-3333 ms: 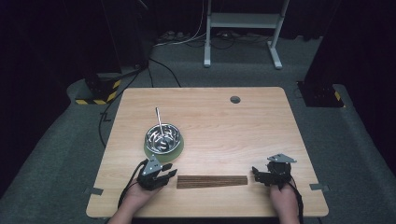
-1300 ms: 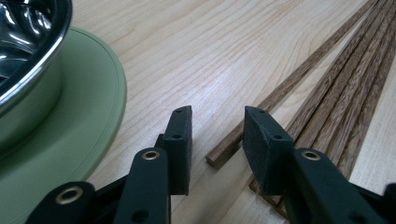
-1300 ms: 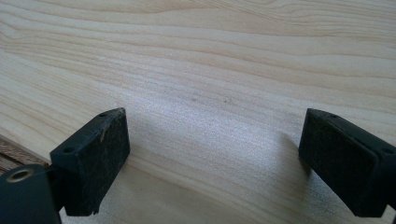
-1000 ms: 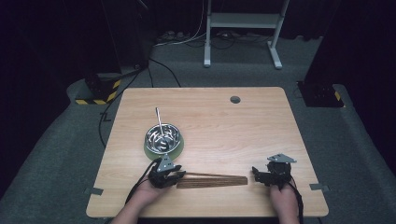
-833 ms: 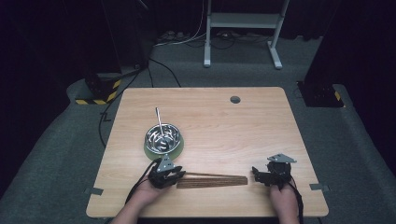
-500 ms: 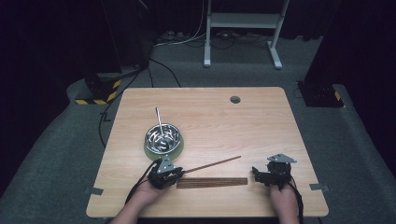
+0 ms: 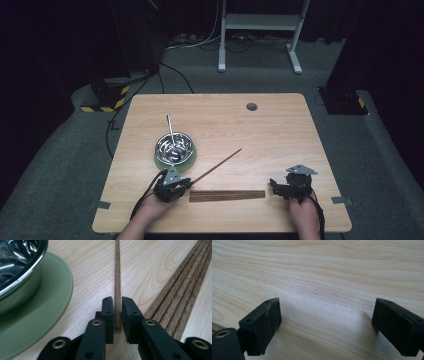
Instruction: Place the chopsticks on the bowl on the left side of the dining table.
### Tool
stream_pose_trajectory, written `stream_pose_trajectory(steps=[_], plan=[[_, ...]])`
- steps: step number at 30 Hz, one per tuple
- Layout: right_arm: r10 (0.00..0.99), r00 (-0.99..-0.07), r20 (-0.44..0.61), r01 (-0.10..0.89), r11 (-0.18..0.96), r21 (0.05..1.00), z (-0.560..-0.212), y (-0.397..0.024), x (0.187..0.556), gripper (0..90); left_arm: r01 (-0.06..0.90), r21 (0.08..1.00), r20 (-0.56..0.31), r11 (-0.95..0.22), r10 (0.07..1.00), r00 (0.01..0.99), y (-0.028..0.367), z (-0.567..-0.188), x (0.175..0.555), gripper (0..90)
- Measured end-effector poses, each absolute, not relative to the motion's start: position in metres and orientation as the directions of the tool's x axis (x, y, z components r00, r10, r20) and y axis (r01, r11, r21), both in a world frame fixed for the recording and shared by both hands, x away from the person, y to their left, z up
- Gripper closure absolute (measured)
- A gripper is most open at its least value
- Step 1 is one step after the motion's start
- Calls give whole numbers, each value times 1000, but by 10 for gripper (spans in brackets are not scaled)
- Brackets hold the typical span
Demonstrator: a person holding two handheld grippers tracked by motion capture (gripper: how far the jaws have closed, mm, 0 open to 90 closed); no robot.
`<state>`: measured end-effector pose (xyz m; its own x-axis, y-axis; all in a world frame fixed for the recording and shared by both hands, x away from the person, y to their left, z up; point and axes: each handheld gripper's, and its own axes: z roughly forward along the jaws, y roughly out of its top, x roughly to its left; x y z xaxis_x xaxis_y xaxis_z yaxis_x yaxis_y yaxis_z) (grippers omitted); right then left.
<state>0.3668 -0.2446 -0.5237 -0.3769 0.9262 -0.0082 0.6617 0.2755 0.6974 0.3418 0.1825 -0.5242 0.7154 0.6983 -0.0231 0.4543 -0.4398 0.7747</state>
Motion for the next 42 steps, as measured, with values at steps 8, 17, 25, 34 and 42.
stream_pose_trajectory(steps=[8, 17, 25, 34, 42], plan=[[926, -377, -9, 661, 276, 697, -524, -245, 367, 84, 462, 771, -8, -438, 719, 695, 173, -527, 347, 643], [926, -377, -9, 661, 276, 698, -524, -245, 367, 84, 473, 772, -24, -426, 724, 690, 173, -527, 349, 747], [929, -370, -18, 652, 273, 708, -525, -244, 367, 85, 464, 771, -25, -436, 707, 707, 173, -527, 347, 822], [928, -372, -17, 656, 276, 703, -524, -244, 367, 85, 467, 771, -26, -434, 710, 703, 173, -526, 347, 832], [928, -373, -11, 662, 275, 697, -524, -244, 366, 86, 455, 788, -31, -414, 711, 703, 179, -525, 346, 834]])
